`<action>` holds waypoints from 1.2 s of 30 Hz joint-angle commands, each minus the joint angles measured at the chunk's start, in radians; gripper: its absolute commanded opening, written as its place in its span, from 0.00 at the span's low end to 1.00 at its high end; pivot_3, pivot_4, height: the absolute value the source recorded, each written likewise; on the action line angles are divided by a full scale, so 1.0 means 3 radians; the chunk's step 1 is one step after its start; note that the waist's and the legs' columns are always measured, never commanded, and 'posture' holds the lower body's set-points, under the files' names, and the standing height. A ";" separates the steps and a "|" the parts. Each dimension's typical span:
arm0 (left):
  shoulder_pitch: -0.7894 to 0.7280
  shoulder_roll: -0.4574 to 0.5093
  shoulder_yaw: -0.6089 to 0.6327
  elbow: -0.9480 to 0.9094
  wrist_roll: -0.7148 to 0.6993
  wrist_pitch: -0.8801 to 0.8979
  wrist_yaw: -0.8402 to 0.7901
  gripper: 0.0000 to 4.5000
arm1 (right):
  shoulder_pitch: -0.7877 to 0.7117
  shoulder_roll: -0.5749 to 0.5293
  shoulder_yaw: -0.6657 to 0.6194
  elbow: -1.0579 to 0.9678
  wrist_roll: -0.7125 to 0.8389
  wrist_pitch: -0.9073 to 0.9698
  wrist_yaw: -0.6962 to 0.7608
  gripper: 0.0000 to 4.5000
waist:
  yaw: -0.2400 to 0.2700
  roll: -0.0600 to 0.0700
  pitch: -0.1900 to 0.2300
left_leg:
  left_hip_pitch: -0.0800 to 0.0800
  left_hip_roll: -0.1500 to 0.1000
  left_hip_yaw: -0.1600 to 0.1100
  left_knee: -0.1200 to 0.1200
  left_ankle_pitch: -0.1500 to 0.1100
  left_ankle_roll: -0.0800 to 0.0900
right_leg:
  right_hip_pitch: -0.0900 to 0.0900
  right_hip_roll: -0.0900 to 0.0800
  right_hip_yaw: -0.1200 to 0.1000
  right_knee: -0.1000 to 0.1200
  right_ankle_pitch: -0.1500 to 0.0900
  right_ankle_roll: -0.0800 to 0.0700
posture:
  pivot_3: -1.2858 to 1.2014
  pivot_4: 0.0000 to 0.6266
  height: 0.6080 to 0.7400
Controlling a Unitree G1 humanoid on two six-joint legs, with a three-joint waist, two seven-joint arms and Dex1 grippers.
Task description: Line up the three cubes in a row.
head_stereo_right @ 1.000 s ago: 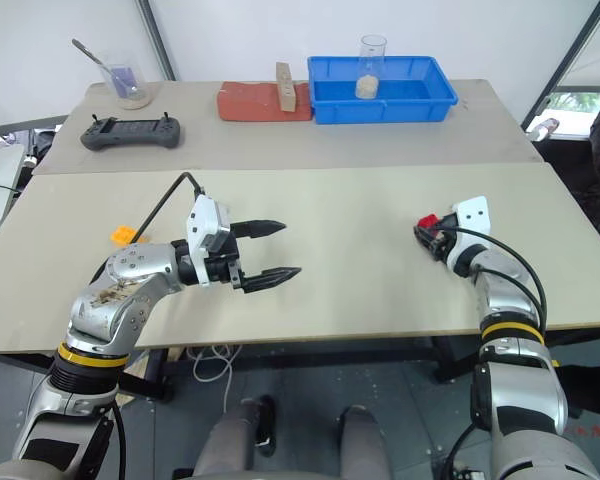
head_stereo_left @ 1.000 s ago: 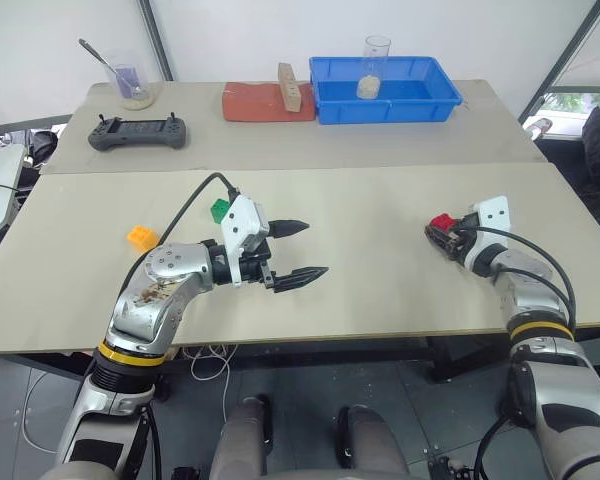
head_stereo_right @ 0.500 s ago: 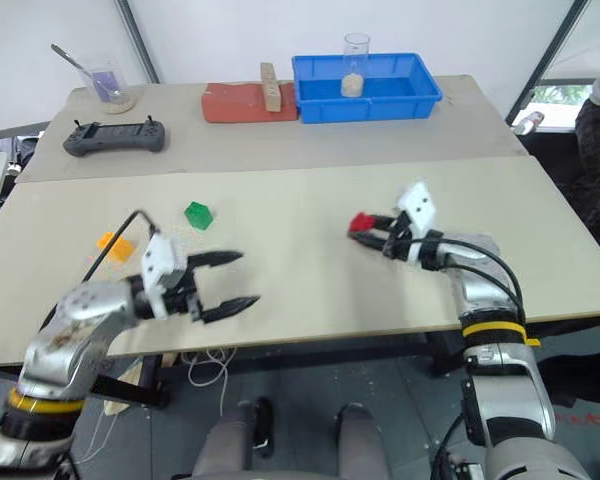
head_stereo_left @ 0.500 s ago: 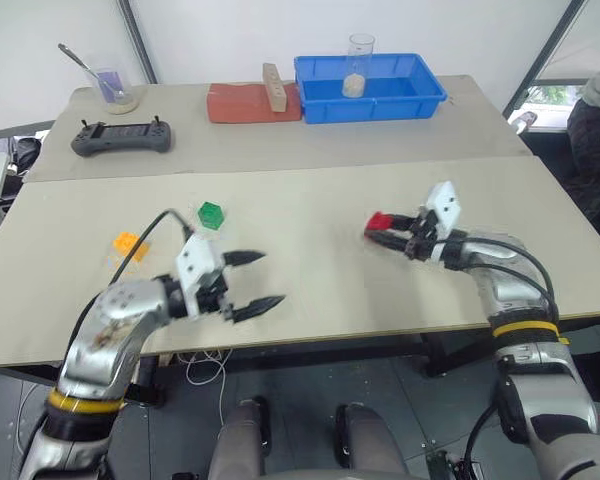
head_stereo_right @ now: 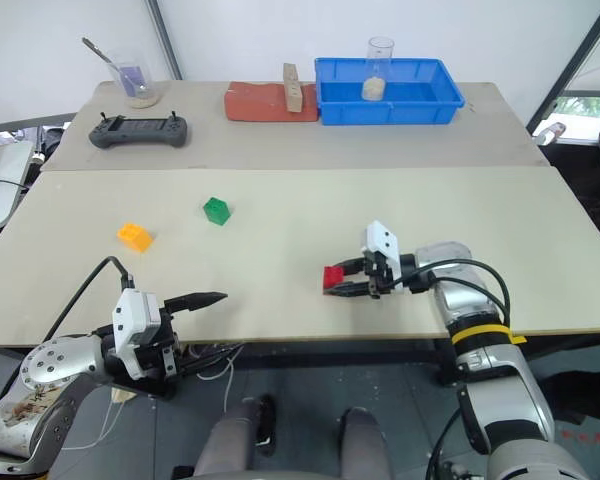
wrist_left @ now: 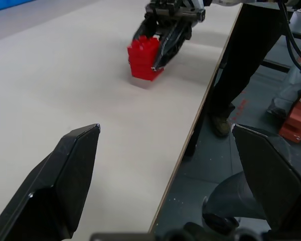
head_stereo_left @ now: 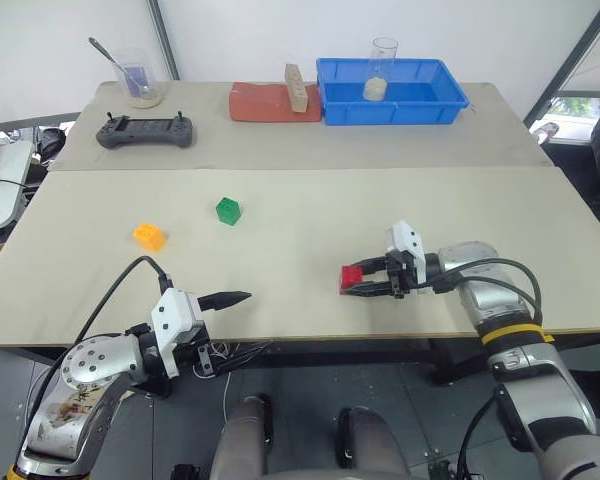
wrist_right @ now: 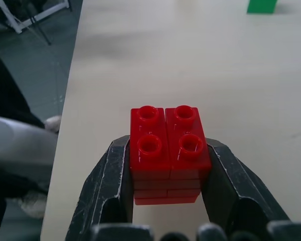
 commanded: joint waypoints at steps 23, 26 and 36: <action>-0.0123 0.0046 -0.0231 -0.0052 -0.0067 -0.0080 -0.0066 1.00 | -0.0061 -0.0563 -0.0129 0.0299 -0.0133 -0.0310 0.0425 0.99 | -0.0001 0.0000 0.0000 | 0.0001 0.0001 -0.0002 0.0006 0.0000 0.0000 | 0.0002 0.0003 0.0002 0.0002 -0.0002 0.0002 | 0.52 0.24 1.00; -0.0174 0.0011 -0.0187 0.0147 0.0011 -0.0149 -0.0013 1.00 | -0.0056 -0.0638 -0.0161 0.0129 -0.0085 -0.0212 0.0439 0.99 | 0.0000 0.0000 0.0000 | 0.0001 0.0001 -0.0002 0.0006 0.0000 0.0000 | 0.0002 0.0003 0.0002 0.0002 -0.0002 0.0002 | 0.52 0.24 1.00; -0.0833 -0.0688 0.0083 0.1089 0.0644 -0.0243 0.1471 1.00 | 0.0318 -0.0214 -0.0648 -0.2133 0.0637 0.1734 -0.1154 0.99 | 0.0013 -0.0001 0.0000 | -0.0002 0.0001 -0.0007 0.0008 0.0001 0.0001 | 0.0005 0.0004 0.0001 0.0011 0.0010 0.0018 | 0.52 0.24 1.00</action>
